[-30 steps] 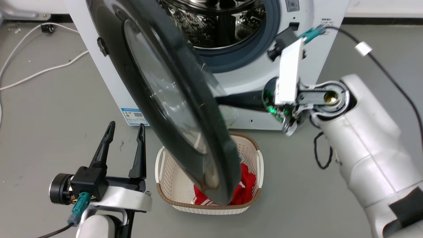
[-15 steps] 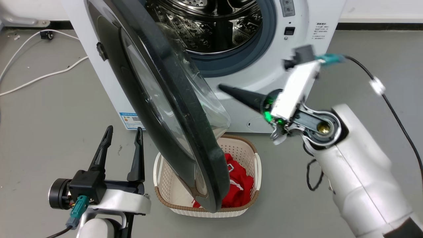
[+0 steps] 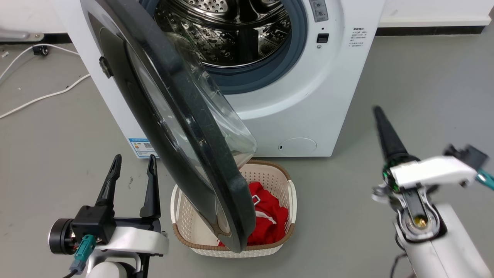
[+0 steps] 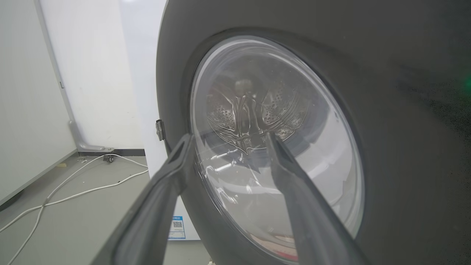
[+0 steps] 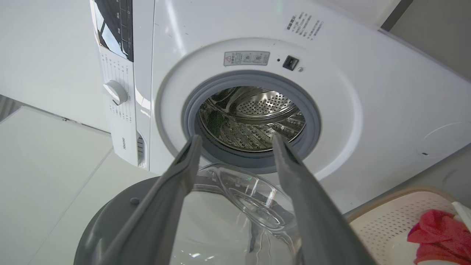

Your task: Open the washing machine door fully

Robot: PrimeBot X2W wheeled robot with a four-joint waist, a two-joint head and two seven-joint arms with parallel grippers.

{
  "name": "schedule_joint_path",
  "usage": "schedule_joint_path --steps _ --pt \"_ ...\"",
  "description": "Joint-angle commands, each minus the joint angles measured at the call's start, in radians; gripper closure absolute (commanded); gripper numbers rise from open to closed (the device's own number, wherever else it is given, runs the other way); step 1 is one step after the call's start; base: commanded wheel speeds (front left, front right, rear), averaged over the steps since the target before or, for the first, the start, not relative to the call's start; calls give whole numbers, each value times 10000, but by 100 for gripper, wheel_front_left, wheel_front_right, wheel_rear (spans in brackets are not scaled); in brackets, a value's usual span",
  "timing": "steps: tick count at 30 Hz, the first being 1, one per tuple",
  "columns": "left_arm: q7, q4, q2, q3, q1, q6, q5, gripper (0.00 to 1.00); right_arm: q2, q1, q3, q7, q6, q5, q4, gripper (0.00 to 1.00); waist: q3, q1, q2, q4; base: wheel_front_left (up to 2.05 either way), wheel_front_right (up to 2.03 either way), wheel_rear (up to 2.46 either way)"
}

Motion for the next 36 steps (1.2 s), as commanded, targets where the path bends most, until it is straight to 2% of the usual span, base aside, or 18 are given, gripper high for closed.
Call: schedule_joint_path --steps 1,4,8,11,14,17,20,25,31,36 --pt "-23 -1 -10 40 122 15 12 0 -125 285 -90 -368 1 -252 -105 0 -26 1 0 -36 0 0 0" --pt "-23 41 -8 99 176 45 -13 0 -314 1031 -279 -1541 1 -1280 -229 0 -114 1 0 -84 0 0 0" --pt "-23 12 -12 155 276 110 -39 0 -511 1675 -956 -2066 1 -3567 -480 0 -212 1 0 -142 0 0 0" --pt "-23 -39 -11 185 331 147 -67 0 -128 2066 -2266 -2082 2 -6169 -1470 0 -242 1 0 -186 0 0 0" --pt "-23 -58 -9 185 345 186 -15 0 222 2496 -3045 -2082 1 -9128 -2906 0 -246 1 0 -197 0 0 0" --pt "-23 -63 -9 170 336 200 1 0 463 2937 -3171 -2082 -1 -11403 -4141 0 -262 1 0 -185 0 0 0" --pt "-23 -44 -10 146 343 191 36 0 557 3408 -2956 -2084 -1 -12956 -4906 0 -287 1 0 -159 0 0 0" --pt "-23 -21 -10 152 362 140 73 0 577 4194 -2678 -2083 -1 -13895 -5308 0 -330 1 0 -127 0 0 0" --pt "-23 -1 -11 141 393 86 157 0 576 4841 -2442 -2086 -1 -13668 -4852 0 -360 1 0 -153 0 0 0" --pt "-23 -6 -11 108 389 43 171 0 576 4792 -2403 -2086 -1 -13413 -4473 0 -314 1 0 -199 0 0 0"
